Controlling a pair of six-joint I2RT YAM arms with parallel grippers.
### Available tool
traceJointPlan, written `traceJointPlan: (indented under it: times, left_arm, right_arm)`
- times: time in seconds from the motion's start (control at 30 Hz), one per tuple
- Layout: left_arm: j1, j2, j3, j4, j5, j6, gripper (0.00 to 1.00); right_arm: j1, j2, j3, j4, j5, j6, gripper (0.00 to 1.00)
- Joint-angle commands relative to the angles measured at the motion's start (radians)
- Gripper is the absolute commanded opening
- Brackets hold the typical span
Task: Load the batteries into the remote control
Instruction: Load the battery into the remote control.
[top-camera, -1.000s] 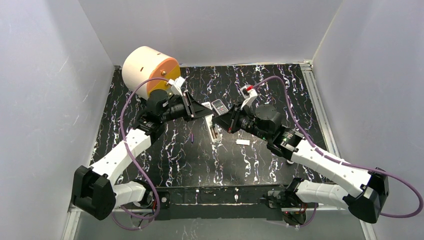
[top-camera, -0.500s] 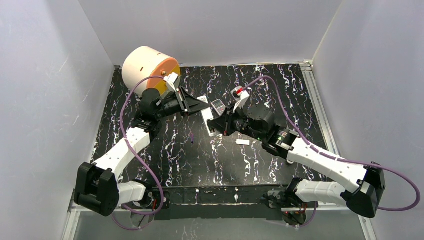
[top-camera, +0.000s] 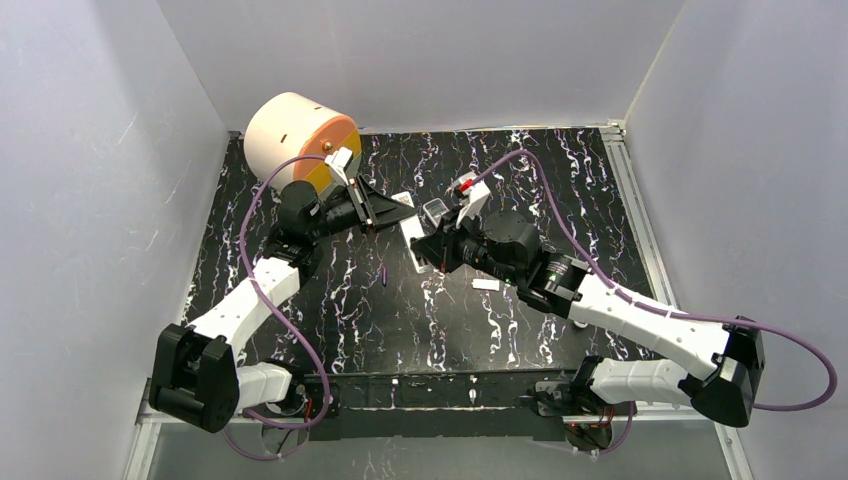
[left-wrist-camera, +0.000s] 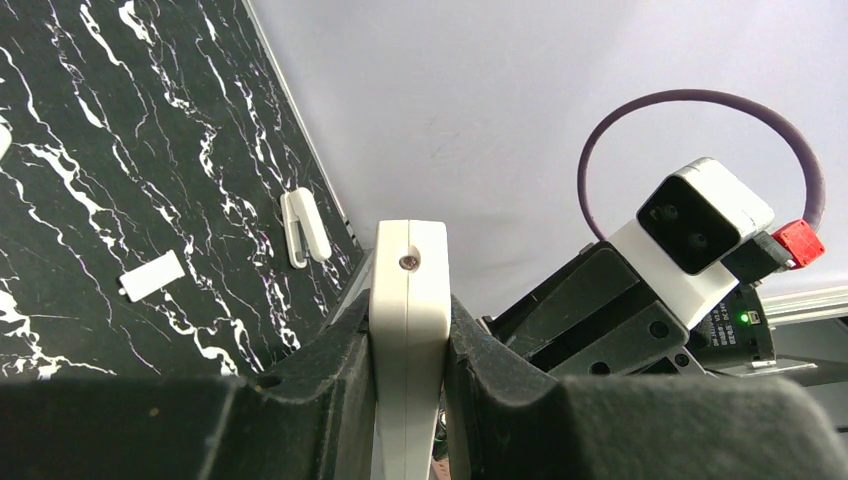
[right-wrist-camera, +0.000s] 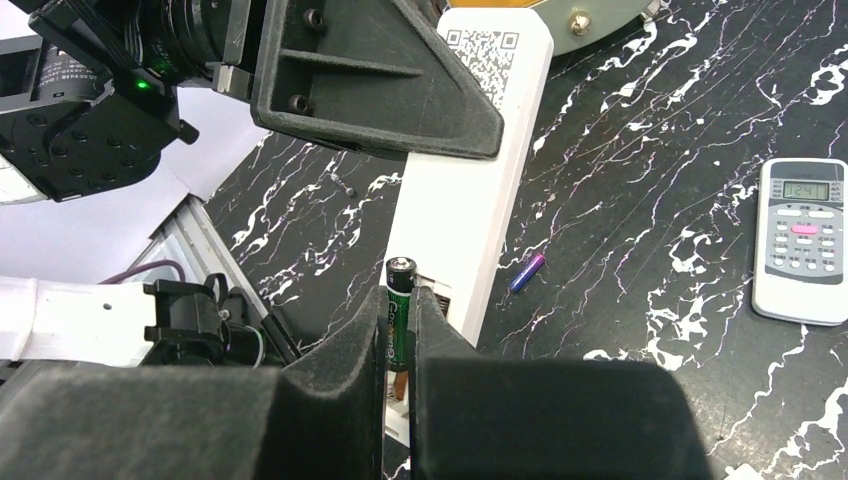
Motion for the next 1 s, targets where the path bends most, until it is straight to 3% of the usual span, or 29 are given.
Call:
traceJointPlan:
  times: [0.0, 0.13, 0.3, 0.97]
  left_arm:
    - [-0.003, -0.026, 0.007, 0.104, 0.037, -0.093, 0.00]
    - [0.003, -0.030, 0.001, 0.126, 0.031, -0.120, 0.00]
    - [0.008, -0.032, -0.005, 0.132, 0.018, -0.122, 0.00]
    - [0.008, -0.052, -0.013, 0.135, 0.006, -0.112, 0.00]
  right_arm:
    - [0.019, 0.003, 0.038, -0.045, 0.049, -0.037, 0.15]
    - [0.022, -0.007, 0.046, -0.059, 0.068, -0.038, 0.22]
    - [0.024, -0.030, 0.055, -0.057, 0.081, -0.039, 0.37]
    - [0.023, -0.061, 0.113, -0.021, 0.169, -0.018, 0.61]
